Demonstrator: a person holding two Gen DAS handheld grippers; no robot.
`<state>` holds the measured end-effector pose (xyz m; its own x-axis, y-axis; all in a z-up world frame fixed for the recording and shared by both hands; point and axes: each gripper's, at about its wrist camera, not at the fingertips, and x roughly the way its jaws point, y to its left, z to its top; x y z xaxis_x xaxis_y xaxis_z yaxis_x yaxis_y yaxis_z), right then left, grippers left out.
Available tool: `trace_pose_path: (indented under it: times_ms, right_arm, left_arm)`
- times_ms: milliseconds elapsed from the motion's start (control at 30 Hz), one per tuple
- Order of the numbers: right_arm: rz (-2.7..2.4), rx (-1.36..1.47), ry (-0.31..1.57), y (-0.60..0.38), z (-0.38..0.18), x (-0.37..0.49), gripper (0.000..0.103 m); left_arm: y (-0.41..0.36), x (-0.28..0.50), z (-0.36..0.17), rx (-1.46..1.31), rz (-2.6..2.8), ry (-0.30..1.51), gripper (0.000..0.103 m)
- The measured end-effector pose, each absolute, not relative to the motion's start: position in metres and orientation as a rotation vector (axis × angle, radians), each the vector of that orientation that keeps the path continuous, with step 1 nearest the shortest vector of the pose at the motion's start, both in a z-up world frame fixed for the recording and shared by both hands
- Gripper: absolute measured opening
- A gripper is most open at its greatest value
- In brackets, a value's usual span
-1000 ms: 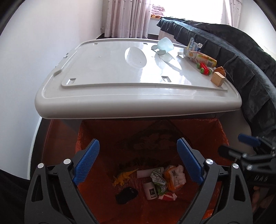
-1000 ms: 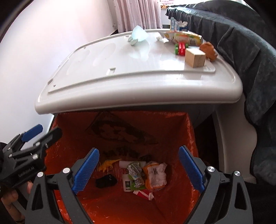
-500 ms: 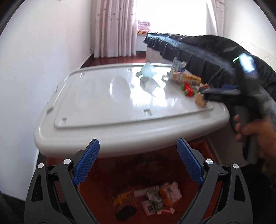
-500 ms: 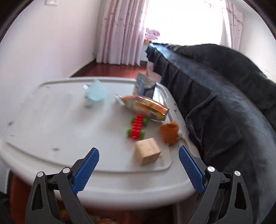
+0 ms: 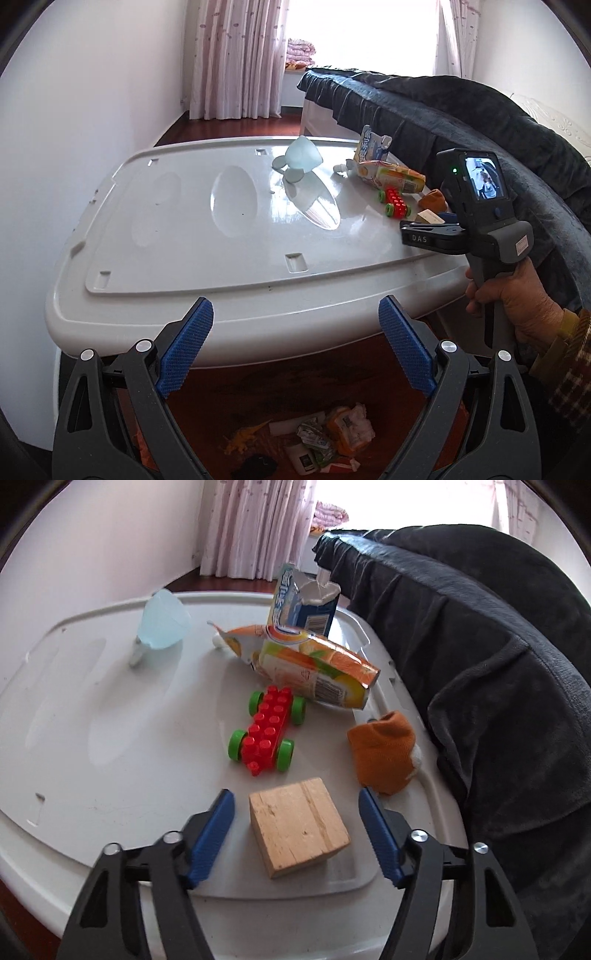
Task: Collect trash
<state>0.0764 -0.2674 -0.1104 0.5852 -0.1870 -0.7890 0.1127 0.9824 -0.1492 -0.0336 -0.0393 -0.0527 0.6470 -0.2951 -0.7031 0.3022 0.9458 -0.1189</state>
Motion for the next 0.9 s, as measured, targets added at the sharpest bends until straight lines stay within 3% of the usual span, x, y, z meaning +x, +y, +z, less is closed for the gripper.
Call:
trace_pose_path:
  times_ms: [200, 567, 900]
  right_arm:
    - [-0.172, -0.014, 0.917, -0.269, -0.089, 0.074, 0.045]
    - [-0.117, -0.030, 0.660, -0.252, 0.033, 0.038, 0.045]
    - [-0.083, -0.027, 0.615, -0.262, 0.038, 0.036, 0.045]
  left_arm:
    - [-0.045, -0.018, -0.052, -0.003, -0.337, 0.798, 0.089]
    - [-0.080, 0.102, -0.023, -0.103, -0.248, 0.771, 0.089]
    - [-0.135, 0.212, -0.041, -0.154, -0.155, 0.830, 0.089]
